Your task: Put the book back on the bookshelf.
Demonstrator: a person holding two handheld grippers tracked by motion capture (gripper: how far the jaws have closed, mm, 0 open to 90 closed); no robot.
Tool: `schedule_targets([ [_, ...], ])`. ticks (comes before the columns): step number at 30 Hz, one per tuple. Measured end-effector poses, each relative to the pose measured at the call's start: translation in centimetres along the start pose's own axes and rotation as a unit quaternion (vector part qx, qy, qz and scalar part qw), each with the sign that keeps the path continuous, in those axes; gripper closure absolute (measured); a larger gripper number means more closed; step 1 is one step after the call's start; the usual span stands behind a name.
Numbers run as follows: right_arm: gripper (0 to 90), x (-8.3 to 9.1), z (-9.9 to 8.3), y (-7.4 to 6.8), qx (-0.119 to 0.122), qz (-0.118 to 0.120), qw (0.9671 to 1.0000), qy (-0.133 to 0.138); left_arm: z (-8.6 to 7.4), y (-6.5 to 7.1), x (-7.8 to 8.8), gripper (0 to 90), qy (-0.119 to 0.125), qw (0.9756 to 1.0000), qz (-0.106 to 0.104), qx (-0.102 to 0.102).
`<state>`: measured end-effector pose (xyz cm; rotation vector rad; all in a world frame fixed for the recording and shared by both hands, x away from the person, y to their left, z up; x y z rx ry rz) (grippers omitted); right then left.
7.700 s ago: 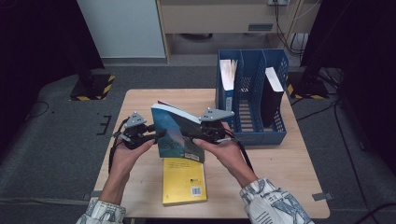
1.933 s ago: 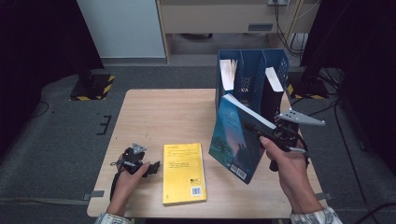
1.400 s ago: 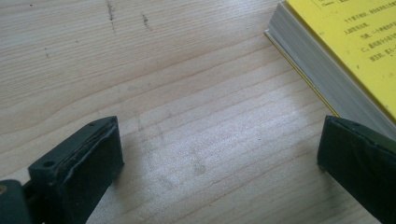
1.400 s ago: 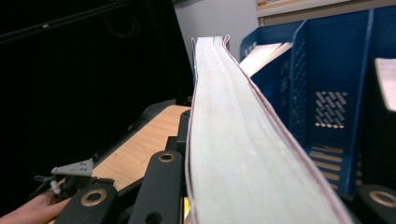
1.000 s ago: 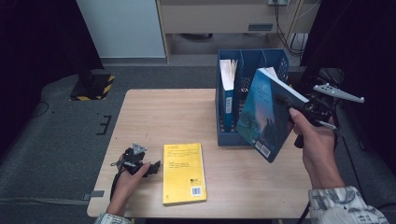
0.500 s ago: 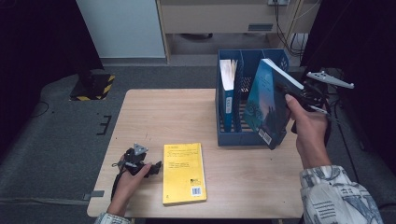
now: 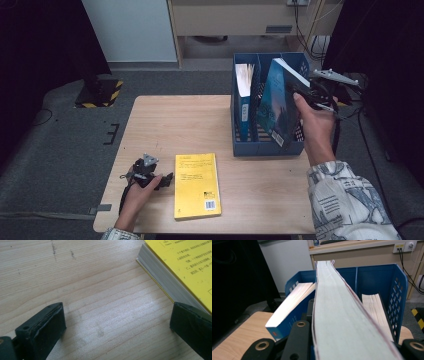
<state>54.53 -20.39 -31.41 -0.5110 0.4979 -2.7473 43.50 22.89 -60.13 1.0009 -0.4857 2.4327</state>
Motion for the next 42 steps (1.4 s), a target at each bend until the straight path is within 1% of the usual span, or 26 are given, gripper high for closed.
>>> schedule_targets([
  [3, 73.7, -0.5, 0.2, 0.1, -0.001, -0.008, 1.0, 0.001, 0.0, 0.0, 0.0, 0.0, 0.001, 1.0, 0.0, 0.0],
  [7, 73.7, -0.7, 0.3, 0.2, 0.003, -0.014, 0.9999, 0.0, 0.0, 0.0, 0.0, 0.0, 0.001, 1.0, 0.0, 0.0],
  [10, 73.8, -1.0, 0.4, 0.5, -0.004, -0.02, 0.9998, 0.001, 0.0, 0.0, 0.0, 0.0, 0.0, 1.0, 0.0, 0.0],
  [22, 73.7, -2.2, 0.6, 1.2, -0.009, -0.04, 0.9992, -0.003, 0.1, 0.0, -0.1, 0.0, 0.001, 1.0, 0.0, -0.001],
  [25, 73.7, -2.5, 0.7, 1.1, -0.009, -0.04, 0.9992, 0.001, 0.1, 0.0, -0.1, 0.0, 0.001, 1.0, 0.0, -0.001],
  [28, 73.7, -2.8, 0.8, 0.9, -0.011, -0.041, 0.9991, -0.001, 0.1, 0.0, -0.1, 0.0, 0.002, 1.0, 0.0, -0.001],
  [31, 73.7, -3.1, 1.0, 0.8, -0.008, -0.042, 0.9991, -0.001, 0.1, 0.0, -0.1, 0.0, 0.002, 1.0, 0.0, -0.001],
  [37, 73.7, -3.7, 1.1, 1.1, -0.013, -0.05, 0.9987, -0.002, 0.1, 0.0, -0.1, 0.0, 0.002, 1.0, 0.0, -0.002],
  [39, 73.7, -3.6, 1.1, 1.1, -0.013, -0.05, 0.9987, -0.003, 0.1, 0.0, -0.1, 0.0, 0.002, 1.0, 0.0, -0.002],
  [42, 73.7, -3.1, 1.2, 1.1, -0.01, -0.046, 0.9989, -0.005, 0.1, 0.0, -0.1, 0.0, 0.004, 1.0, 0.0, -0.001],
])
Point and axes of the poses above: each handheld gripper's, and its own axes: x roughly backward along the jaws, z roughly out of its top, y roughly to its right, the point moved 9 cm from there along -x, roughly forward along the jaws, and after that the axes turned 12 degrees about -x, right-handed, at the moved point
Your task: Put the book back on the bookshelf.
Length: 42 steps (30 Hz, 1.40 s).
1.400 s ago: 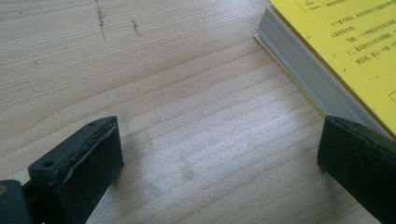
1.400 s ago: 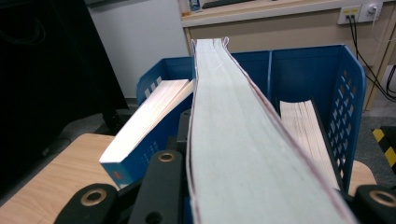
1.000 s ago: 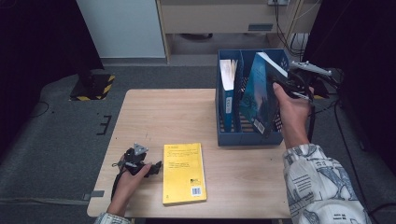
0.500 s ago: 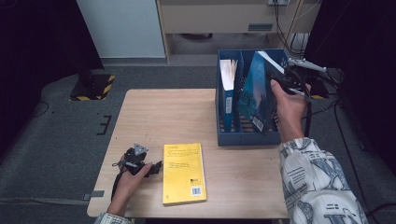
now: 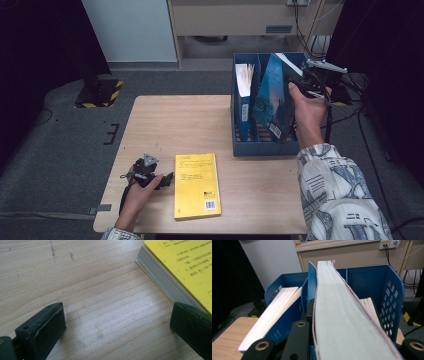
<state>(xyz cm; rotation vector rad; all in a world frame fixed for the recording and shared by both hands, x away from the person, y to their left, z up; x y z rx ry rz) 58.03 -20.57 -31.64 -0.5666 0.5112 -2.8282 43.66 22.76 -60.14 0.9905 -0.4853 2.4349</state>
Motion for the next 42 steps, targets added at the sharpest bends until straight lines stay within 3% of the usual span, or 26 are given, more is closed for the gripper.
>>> schedule_targets([
  [8, 73.7, 1.5, 0.1, 0.9, -0.001, 0.002, 1.0, -0.002, 0.0, 0.0, 0.0, 0.0, -0.001, 1.0, 0.001, 0.001],
  [15, 73.6, 1.5, 0.6, 1.3, -0.003, -0.002, 1.0, 0.001, 0.1, 0.0, -0.1, 0.0, 0.0, 1.0, 0.001, 0.001],
  [35, 73.7, -4.5, -0.8, -0.3, -0.019, -0.019, 0.9993, 0.025, 0.2, 0.0, -0.2, 0.0, 0.0, 1.0, -0.001, -0.002],
  [42, 73.7, -6.1, -1.7, -0.6, -0.001, -0.023, 0.9994, 0.024, 0.2, 0.0, -0.2, 0.0, 0.001, 1.0, -0.001, -0.002],
])
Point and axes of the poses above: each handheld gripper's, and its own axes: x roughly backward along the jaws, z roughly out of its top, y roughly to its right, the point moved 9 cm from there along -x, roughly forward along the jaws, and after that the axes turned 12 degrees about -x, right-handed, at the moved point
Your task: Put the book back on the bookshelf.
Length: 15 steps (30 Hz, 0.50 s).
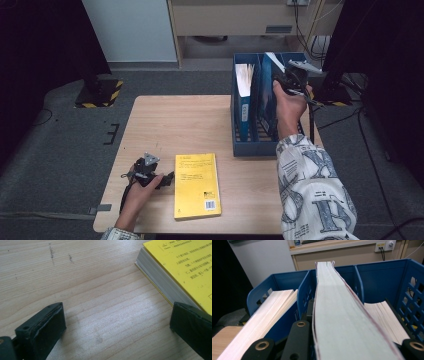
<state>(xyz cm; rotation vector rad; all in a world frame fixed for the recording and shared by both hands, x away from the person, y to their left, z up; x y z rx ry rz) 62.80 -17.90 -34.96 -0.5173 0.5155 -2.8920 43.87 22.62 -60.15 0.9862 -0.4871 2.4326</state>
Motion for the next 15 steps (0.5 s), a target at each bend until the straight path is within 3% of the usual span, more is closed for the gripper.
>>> schedule_targets([
  [15, 73.7, -1.2, -1.4, -0.3, 0.015, -0.003, 0.9999, -0.007, 0.1, 0.0, 0.0, 0.0, 0.0, 1.0, -0.001, -0.001],
])
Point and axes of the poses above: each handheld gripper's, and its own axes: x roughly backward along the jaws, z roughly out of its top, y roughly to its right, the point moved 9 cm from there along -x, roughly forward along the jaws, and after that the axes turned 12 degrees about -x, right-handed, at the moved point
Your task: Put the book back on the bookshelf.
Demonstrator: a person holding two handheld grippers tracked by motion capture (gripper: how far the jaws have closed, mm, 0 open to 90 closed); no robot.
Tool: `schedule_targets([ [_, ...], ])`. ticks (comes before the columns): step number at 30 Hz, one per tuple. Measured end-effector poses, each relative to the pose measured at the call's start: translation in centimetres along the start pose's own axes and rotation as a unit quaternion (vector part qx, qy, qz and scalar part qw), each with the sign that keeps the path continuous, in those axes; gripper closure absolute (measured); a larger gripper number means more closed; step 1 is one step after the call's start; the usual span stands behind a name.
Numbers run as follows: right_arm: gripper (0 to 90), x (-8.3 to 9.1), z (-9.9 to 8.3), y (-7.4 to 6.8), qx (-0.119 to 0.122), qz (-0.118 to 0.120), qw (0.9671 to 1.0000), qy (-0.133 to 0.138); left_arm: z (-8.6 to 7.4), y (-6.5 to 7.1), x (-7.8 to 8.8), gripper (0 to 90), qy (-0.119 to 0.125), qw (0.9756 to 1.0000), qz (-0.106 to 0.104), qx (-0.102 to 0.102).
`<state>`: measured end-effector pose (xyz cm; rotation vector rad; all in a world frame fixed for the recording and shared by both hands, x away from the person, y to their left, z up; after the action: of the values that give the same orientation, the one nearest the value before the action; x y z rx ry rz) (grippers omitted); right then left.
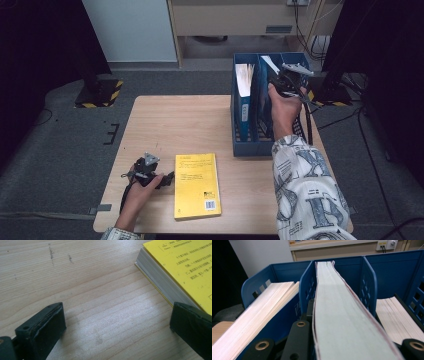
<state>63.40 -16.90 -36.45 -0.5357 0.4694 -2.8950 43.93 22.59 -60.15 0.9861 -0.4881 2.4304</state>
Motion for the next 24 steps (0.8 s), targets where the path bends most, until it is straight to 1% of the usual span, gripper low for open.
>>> schedule_targets([
  [7, 73.7, -0.4, -0.7, 0.0, 0.002, -0.002, 1.0, -0.002, 0.0, 0.0, 0.0, 0.0, 0.0, 1.0, 0.0, 0.0],
  [10, 73.7, -0.5, -1.2, 0.5, -0.01, -0.005, 0.9999, -0.003, 0.0, 0.0, 0.0, 0.0, 0.0, 1.0, 0.0, 0.0],
  [13, 73.7, -0.6, -1.8, 0.8, -0.007, -0.006, 0.9999, -0.007, 0.0, 0.0, 0.0, 0.0, 0.0, 1.0, 0.0, -0.001],
  [17, 73.7, -0.9, -2.3, 1.2, -0.018, -0.009, 0.9998, -0.008, 0.0, 0.0, 0.0, 0.0, 0.0, 1.0, 0.0, -0.001],
  [20, 73.7, -1.1, -2.6, 1.5, -0.017, -0.011, 0.9997, -0.009, 0.0, 0.0, 0.0, 0.0, 0.0, 1.0, -0.001, -0.001],
  [24, 73.7, -1.2, -2.5, 1.5, -0.02, -0.01, 0.9997, -0.007, 0.0, 0.0, 0.0, 0.0, 0.0, 1.0, 0.0, -0.001],
])
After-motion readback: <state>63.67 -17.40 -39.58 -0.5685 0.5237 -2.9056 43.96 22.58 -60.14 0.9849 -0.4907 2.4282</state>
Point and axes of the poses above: each handheld gripper's, and its own axes: x roughly backward along the jaws, z roughly out of its top, y roughly to its right, the point moved 9 cm from there along -x, roughly forward along the jaws, and after that the axes turned 12 degrees about -x, right-handed, at the moved point
